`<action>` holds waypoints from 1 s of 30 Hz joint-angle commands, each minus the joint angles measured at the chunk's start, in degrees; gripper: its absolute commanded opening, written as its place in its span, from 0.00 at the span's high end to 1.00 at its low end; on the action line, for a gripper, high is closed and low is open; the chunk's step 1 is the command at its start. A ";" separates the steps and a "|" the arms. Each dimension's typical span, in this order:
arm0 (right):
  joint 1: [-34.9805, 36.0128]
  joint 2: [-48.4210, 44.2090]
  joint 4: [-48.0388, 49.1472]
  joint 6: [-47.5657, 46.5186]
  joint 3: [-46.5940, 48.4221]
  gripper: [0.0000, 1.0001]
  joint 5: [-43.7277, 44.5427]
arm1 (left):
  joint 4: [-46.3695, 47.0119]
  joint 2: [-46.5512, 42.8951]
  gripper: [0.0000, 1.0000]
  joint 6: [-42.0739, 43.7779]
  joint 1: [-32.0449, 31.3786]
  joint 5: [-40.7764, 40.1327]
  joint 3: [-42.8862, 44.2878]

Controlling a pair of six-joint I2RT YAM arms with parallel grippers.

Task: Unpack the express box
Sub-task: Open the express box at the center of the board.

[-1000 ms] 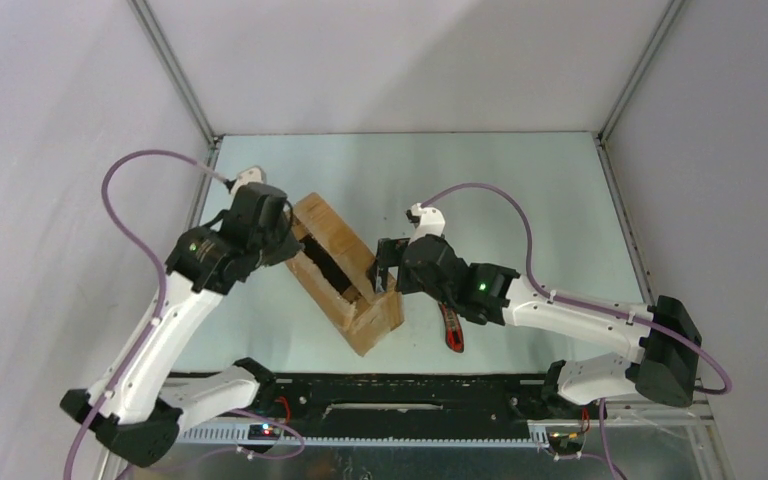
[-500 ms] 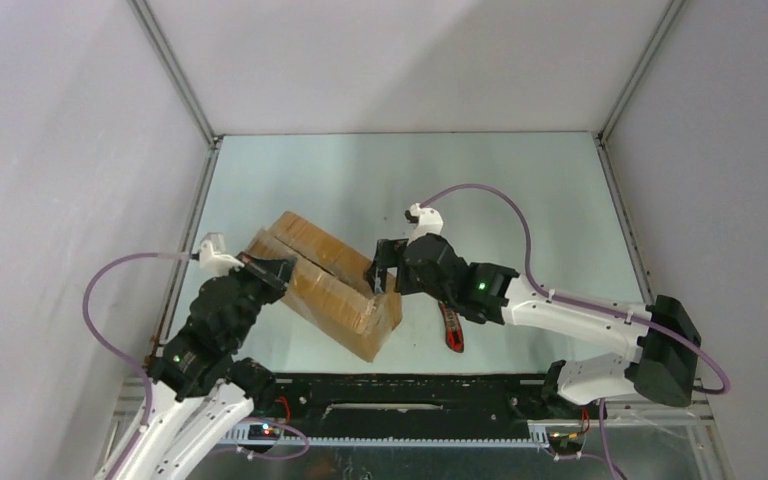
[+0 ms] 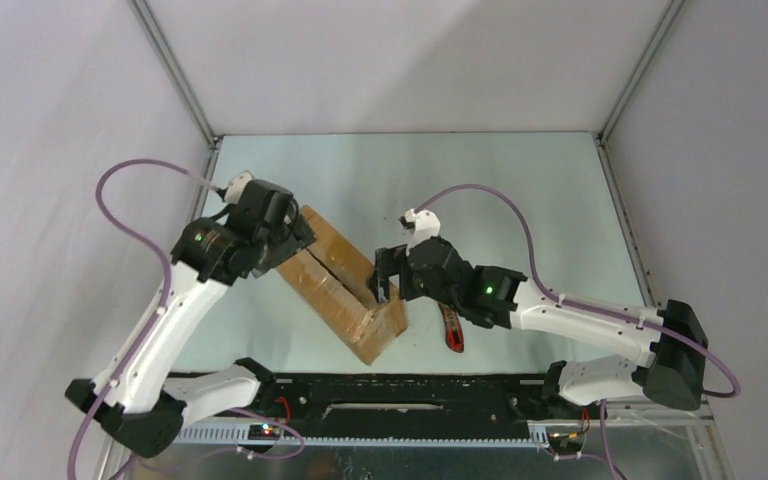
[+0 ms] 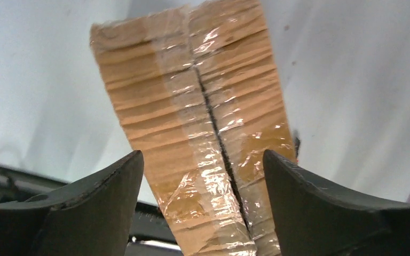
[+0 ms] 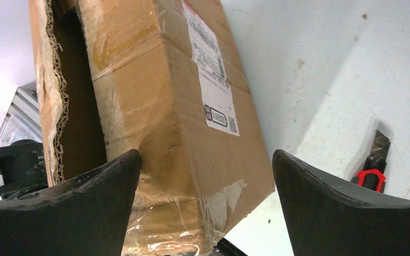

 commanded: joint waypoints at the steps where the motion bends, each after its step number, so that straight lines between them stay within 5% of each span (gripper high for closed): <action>1: 5.42 1.69 -11.17 -1.99 -0.96 0.06 1.30 | -20.59 3.85 0.08 -6.72 -0.08 -1.62 6.07; 3: 7.01 2.91 -11.00 0.45 -0.93 0.06 3.20 | -21.14 5.10 0.01 -7.67 -0.09 -0.72 5.77; 15: 13.80 2.99 -10.42 3.25 -1.02 0.08 11.71 | -21.99 8.53 0.02 -12.56 -0.61 2.37 2.42; 25: 8.32 1.66 -11.82 3.04 -3.63 0.07 8.94 | -17.35 4.92 0.68 -11.37 -0.69 4.98 -1.88; 30: 4.46 0.09 -11.32 2.14 -5.76 0.07 5.61 | -9.91 1.12 0.93 -7.36 -0.86 6.95 -0.71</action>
